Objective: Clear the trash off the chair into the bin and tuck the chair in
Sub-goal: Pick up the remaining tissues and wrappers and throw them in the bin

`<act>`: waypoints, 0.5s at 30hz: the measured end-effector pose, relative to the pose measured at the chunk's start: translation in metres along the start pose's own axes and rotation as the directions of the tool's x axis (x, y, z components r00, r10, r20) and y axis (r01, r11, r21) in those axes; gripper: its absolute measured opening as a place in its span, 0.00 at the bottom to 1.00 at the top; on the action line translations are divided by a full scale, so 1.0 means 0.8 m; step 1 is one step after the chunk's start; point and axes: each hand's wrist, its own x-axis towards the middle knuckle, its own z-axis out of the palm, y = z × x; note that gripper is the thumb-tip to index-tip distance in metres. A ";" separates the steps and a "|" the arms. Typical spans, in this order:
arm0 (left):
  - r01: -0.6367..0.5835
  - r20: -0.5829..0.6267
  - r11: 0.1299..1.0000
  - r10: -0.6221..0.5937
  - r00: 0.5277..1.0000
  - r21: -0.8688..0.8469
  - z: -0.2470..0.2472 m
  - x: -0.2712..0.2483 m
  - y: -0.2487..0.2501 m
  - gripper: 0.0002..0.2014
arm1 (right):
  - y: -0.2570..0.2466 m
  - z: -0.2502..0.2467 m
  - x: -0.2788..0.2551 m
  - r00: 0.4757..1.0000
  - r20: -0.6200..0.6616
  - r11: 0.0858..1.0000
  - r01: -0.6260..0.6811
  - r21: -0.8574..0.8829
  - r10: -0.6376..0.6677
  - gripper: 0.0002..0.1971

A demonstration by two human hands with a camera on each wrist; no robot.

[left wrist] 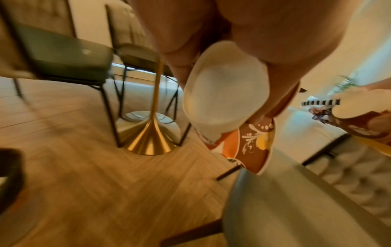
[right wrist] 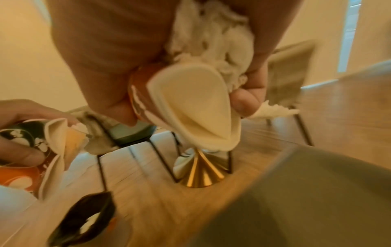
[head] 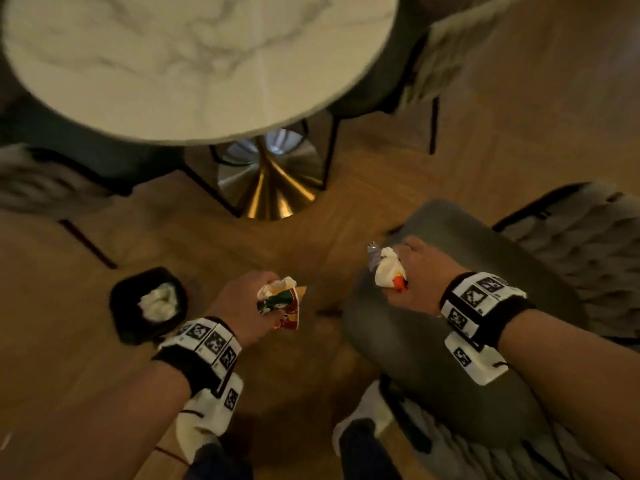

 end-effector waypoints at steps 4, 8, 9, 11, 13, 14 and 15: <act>0.135 -0.057 0.983 -0.143 0.988 -0.121 -0.058 -0.074 -0.159 0.25 | -0.158 0.014 0.039 0.997 0.065 0.997 0.038 -0.072 -0.033 0.38; 0.244 -0.082 0.936 -0.273 0.959 -0.255 -0.106 -0.144 -0.323 0.24 | -0.334 0.065 0.082 0.992 0.115 0.997 0.052 -0.063 -0.045 0.36; 0.274 -0.071 0.919 -0.306 0.949 -0.285 -0.118 -0.158 -0.358 0.23 | -0.378 0.081 0.096 0.990 0.129 0.996 0.067 -0.056 -0.060 0.37; 0.326 -0.059 0.887 -0.363 0.930 -0.326 -0.133 -0.180 -0.422 0.23 | -0.454 0.115 0.127 0.981 0.161 0.993 0.118 -0.025 -0.112 0.39; 0.361 -0.077 0.851 -0.418 0.905 -0.381 -0.139 -0.192 -0.478 0.22 | -0.521 0.147 0.165 0.970 0.184 0.986 0.164 -0.022 -0.157 0.40; 0.378 -0.078 0.828 -0.446 0.891 -0.415 -0.138 -0.193 -0.504 0.23 | -0.551 0.165 0.187 0.967 0.191 0.984 0.177 -0.025 -0.169 0.40; 0.387 -0.087 0.811 -0.467 0.880 -0.439 -0.136 -0.193 -0.528 0.25 | -0.580 0.186 0.210 0.964 0.198 0.982 0.187 -0.023 -0.179 0.39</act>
